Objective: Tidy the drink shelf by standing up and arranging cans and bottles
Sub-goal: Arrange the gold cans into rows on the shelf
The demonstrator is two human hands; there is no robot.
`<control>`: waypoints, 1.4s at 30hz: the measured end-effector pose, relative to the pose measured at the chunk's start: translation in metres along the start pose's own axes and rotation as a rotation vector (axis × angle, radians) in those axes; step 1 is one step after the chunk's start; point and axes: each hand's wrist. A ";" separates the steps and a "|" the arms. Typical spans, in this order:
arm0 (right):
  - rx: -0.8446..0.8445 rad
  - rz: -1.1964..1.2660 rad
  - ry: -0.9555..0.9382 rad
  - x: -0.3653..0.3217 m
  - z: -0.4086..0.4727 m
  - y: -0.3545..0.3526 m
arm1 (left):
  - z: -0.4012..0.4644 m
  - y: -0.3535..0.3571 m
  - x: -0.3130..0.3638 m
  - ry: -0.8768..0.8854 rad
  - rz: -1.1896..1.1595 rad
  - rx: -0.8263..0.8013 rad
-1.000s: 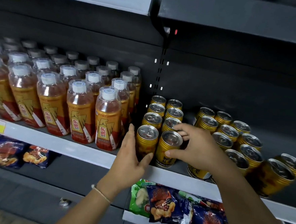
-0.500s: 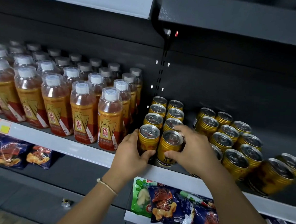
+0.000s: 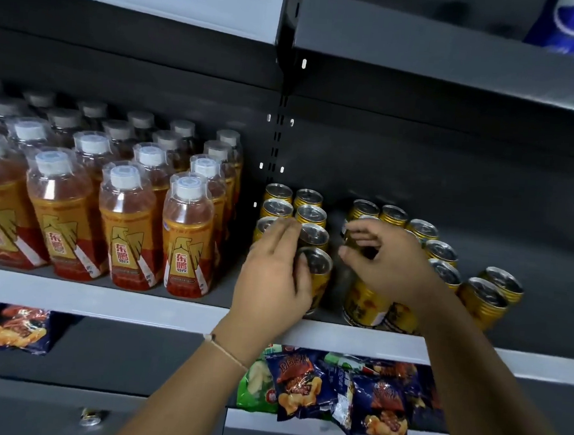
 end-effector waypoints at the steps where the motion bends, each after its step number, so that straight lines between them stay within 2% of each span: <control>1: 0.020 -0.006 0.010 0.004 0.004 -0.006 | 0.007 0.002 0.006 -0.005 0.010 -0.035; 6: 0.036 -0.009 0.042 0.030 0.017 -0.040 | 0.034 0.017 0.024 0.127 0.179 -0.191; 9: -0.223 -0.012 -0.017 0.046 0.016 -0.053 | 0.039 0.027 0.031 0.172 0.374 -0.332; 11: -0.444 -0.074 -0.084 0.053 0.013 -0.058 | 0.043 0.031 0.035 0.121 0.420 -0.358; 13: -0.549 -0.194 -0.171 0.056 0.012 -0.058 | 0.049 0.032 0.038 0.054 0.430 -0.349; 20: -0.527 -0.289 -0.347 0.063 0.015 -0.043 | 0.059 0.035 0.042 -0.112 0.407 -0.377; 25: -0.595 -0.112 -0.267 0.066 0.023 -0.045 | 0.073 0.038 0.033 -0.127 0.399 -0.441; 28: -0.374 -0.013 -0.214 0.073 0.049 -0.038 | 0.085 0.047 0.029 -0.140 0.375 -0.500; 30: -0.291 -0.197 -0.187 0.079 0.073 -0.026 | 0.093 0.057 0.030 -0.126 0.412 -0.571; 33: -0.428 -0.477 -0.041 0.086 0.103 -0.006 | 0.100 0.071 0.032 -0.082 0.549 -0.685; 37: -0.524 -0.546 0.068 0.094 0.119 0.009 | 0.101 0.082 0.024 -0.067 0.648 -0.752; 42: -0.468 -0.593 0.116 0.086 0.125 0.014 | 0.098 0.085 0.017 -0.052 0.641 -0.739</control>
Point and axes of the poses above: each hand's wrist, its own z-axis towards the middle knuckle, its own y-axis out of the palm, x = y × z, and after that the axes turned 5 degrees about -y, right-handed
